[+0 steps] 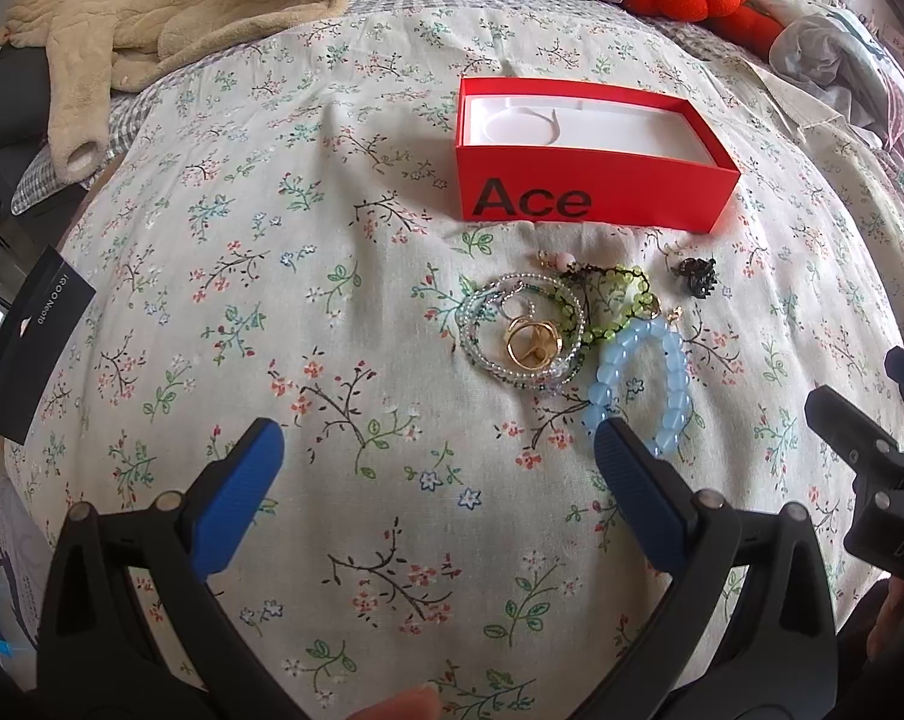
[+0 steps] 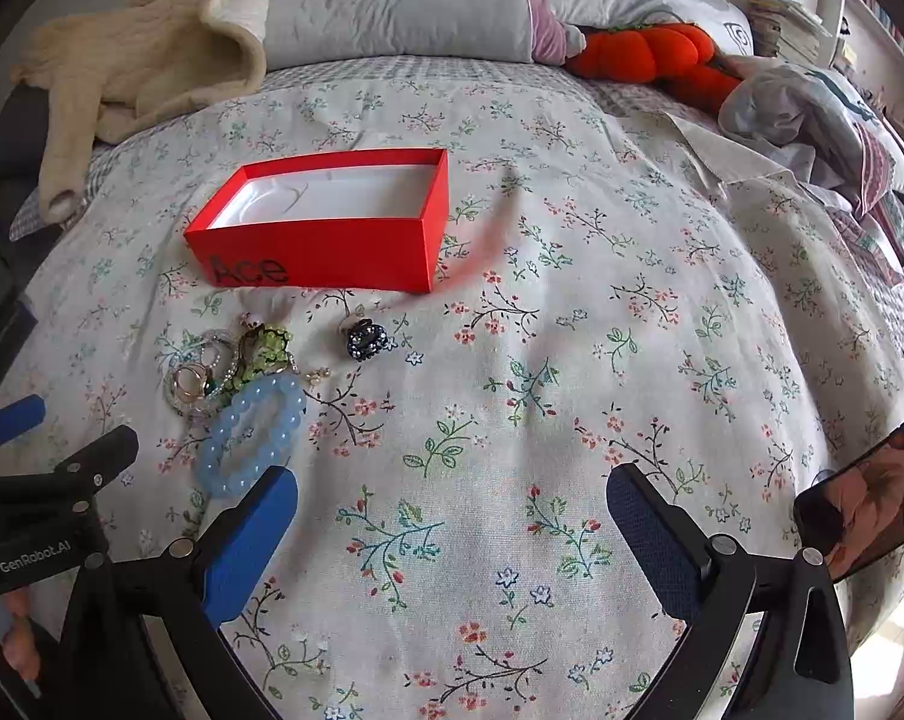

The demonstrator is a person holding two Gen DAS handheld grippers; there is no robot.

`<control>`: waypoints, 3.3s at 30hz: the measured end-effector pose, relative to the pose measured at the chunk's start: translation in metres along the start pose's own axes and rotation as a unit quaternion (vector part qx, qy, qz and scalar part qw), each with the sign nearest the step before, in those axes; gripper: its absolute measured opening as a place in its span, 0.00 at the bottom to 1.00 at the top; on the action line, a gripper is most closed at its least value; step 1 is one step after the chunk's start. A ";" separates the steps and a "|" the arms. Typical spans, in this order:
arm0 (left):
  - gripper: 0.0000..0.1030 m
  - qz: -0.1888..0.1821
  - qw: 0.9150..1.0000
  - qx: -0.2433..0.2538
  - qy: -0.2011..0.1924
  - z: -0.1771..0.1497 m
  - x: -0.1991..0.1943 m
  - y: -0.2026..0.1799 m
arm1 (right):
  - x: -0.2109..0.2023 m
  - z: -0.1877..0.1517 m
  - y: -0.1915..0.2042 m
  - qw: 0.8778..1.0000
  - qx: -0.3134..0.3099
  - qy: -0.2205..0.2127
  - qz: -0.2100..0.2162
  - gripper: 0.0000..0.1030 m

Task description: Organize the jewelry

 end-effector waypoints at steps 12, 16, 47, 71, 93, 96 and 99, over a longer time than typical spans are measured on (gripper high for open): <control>1.00 0.000 1.000 0.000 0.001 0.000 -0.001 0.001 | 0.001 0.000 0.002 1.000 -0.001 0.001 0.000 1.00; 1.00 -0.001 1.000 0.000 0.001 0.000 0.000 0.001 | 0.001 -0.001 0.002 1.000 -0.002 0.001 0.000 1.00; 1.00 -0.017 1.000 0.016 -0.013 0.041 0.020 -0.001 | 0.029 0.037 -0.007 0.996 0.020 0.066 0.061 1.00; 1.00 -0.063 0.997 0.044 0.030 0.048 0.039 -0.011 | 0.063 0.048 -0.001 0.994 0.008 0.086 0.061 1.00; 0.19 -0.155 0.983 0.004 0.103 0.053 0.079 0.006 | 0.092 0.046 -0.002 0.985 0.031 0.116 0.124 0.67; 0.17 -0.154 0.982 0.014 0.107 0.052 0.082 0.002 | 0.094 0.047 0.000 0.985 0.030 0.117 0.123 0.67; 0.16 -0.157 0.982 0.019 0.108 0.053 0.082 -0.002 | 0.095 0.047 0.000 0.985 0.029 0.117 0.123 0.67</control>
Point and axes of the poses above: each gripper's, at about its wrist camera, not at the fingertips, and x roughly the way its jaws point, y to its left, z to its top, the point moved 6 cm from there along x, roughly the way its jaws point, and after that the axes turned 1 degree about z, right-handed, at the moved point
